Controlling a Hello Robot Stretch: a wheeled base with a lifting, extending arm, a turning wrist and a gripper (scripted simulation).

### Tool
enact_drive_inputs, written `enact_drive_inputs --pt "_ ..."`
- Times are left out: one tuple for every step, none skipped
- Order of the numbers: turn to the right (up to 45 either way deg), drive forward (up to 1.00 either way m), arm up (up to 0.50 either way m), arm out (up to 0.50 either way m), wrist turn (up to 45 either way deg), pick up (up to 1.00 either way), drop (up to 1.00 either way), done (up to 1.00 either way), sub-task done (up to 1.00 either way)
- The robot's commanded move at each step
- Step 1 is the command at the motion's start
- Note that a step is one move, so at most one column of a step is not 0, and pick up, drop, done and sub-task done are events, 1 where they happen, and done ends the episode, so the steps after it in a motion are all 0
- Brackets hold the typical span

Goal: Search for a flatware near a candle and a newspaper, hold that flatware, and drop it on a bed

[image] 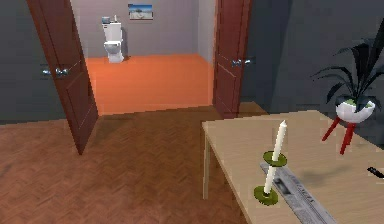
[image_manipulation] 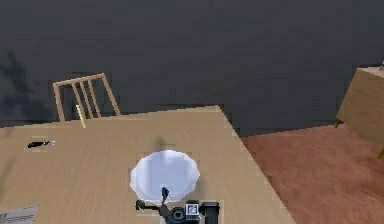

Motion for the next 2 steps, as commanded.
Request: enact_drive_inputs --pt "0.0 0.00 0.00 0.00 0.0 1.00 0.00 0.00 0.00" --pt "0.0 0.00 0.10 0.00 0.0 0.00 0.00 0.00 0.00"
